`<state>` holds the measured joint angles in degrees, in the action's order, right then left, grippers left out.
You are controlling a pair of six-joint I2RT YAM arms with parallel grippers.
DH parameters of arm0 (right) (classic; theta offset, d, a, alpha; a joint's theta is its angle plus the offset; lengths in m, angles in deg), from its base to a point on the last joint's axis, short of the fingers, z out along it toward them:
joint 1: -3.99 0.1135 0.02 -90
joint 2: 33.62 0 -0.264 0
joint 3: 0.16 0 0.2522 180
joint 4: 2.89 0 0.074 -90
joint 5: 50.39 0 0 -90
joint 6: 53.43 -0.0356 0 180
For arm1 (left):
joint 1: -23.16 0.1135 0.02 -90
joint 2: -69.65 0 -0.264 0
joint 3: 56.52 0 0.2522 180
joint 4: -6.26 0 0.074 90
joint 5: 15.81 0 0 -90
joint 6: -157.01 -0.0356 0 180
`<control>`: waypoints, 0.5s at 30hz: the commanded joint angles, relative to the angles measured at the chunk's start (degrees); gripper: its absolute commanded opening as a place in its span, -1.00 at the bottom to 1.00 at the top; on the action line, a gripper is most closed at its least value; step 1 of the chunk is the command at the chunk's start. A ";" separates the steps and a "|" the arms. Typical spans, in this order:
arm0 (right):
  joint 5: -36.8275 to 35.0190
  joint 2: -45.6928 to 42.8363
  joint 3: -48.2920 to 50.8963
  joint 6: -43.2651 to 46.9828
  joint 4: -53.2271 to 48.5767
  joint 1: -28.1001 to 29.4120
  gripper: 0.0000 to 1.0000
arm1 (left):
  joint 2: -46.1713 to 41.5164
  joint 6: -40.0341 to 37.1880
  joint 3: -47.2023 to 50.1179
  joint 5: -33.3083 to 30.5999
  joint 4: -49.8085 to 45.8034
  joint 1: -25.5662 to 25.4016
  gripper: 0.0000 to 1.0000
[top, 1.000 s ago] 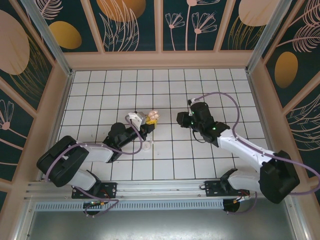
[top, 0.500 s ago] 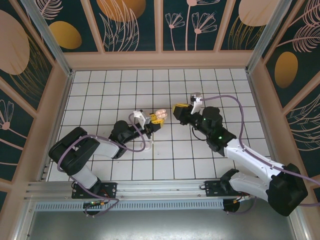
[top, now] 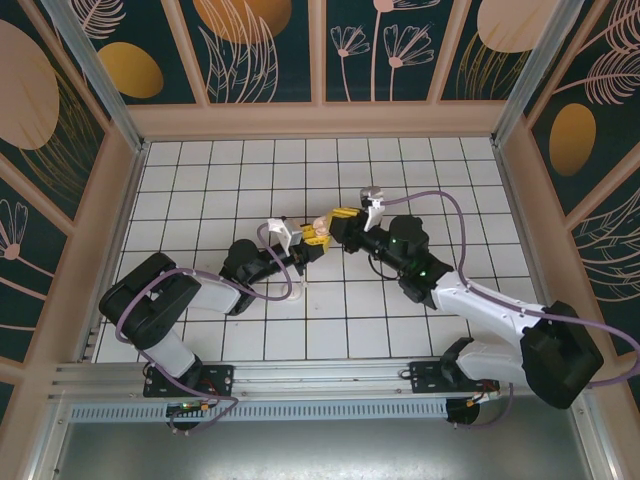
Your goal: Insert wireless bluetooth earbuds into charging case
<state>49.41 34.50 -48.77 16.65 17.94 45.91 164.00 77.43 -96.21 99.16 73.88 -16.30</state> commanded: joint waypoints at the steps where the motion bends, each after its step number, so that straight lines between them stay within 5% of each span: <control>1: 1.05 1.43 -2.39 1.50 4.05 1.11 -0.53 | 0.58 1.10 -1.18 -0.58 3.65 -0.41 -0.82; 15: 1.62 1.41 -1.36 1.47 4.28 2.55 -0.53 | -0.13 1.21 -1.03 -2.69 3.01 -0.40 -0.82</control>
<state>50.26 36.49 -49.56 17.17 19.14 47.85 164.06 77.84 -96.21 97.23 74.19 -16.30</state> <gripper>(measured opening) 0.233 0.196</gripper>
